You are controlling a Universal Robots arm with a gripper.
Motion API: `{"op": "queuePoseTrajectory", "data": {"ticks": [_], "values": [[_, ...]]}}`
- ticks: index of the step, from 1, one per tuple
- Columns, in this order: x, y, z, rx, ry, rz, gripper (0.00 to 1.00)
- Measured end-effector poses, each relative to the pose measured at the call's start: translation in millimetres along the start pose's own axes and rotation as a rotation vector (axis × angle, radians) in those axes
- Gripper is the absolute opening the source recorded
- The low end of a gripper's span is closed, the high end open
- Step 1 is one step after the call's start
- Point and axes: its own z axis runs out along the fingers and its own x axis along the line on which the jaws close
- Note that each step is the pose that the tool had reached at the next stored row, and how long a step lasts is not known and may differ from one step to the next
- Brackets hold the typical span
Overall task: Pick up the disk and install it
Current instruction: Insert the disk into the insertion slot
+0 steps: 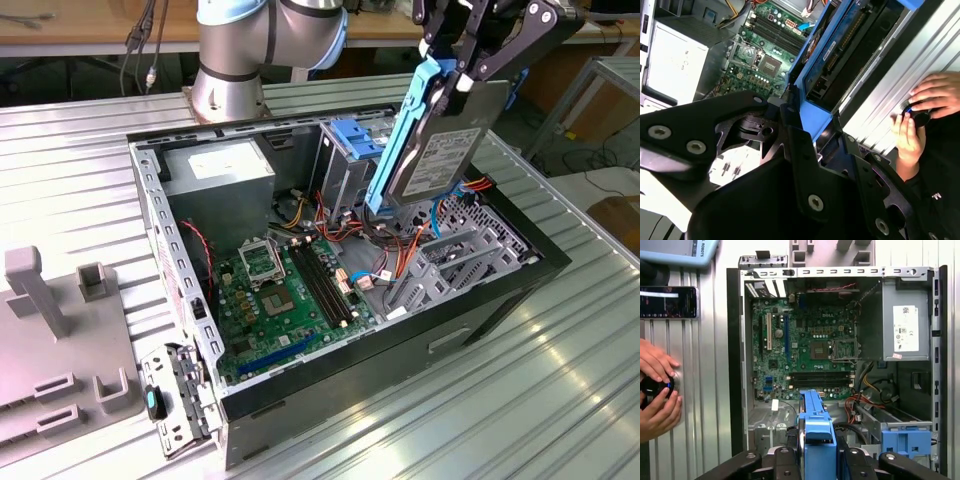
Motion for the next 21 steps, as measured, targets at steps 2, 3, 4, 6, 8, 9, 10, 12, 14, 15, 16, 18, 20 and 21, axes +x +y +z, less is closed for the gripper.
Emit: {"op": "queuePoseTrajectory", "data": {"ticks": [2,3,4,6,8,9,10,12,14,15,16,18,20,21], "values": [[3.2,-2.2,0.6,0.0,0.0,0.0,0.37],[6.0,-2.6,0.8,0.0,0.0001,0.0,0.37],[9.3,-2.9,1.1,0.0,0.0,0.0,0.37],[16.9,-3.7,1.7,0.0,-0.0001,0.0,0.37],[24.3,-4.1,2.5,0.0,0.0,0.0,0.37],[26.9,-4.2,2.9,0.0,-0.0001,0.0,0.37],[28.6,-4.3,3.1,0.0,-0.0001,0.0,0.37],[29.7,-4.3,3.1,0.0,-0.0009,0.0,0.37],[29.7,-4.5,3.1,0.0,-0.0012,0.0,0.37],[29.8,-4.5,3.2,0.0,-0.0012,0.0,0.37],[29.8,-5.0,3.2,0.0,-0.0012,0.0,0.37],[29.7,-10.7,4.0,0.0,-0.0013,-0.001,0.37],[29.6,-17.0,5.9,0.0004,-0.0012,-0.003,0.37],[29.6,-17.5,6.9,0.0019,-0.0015,-0.017,0.37]]}}
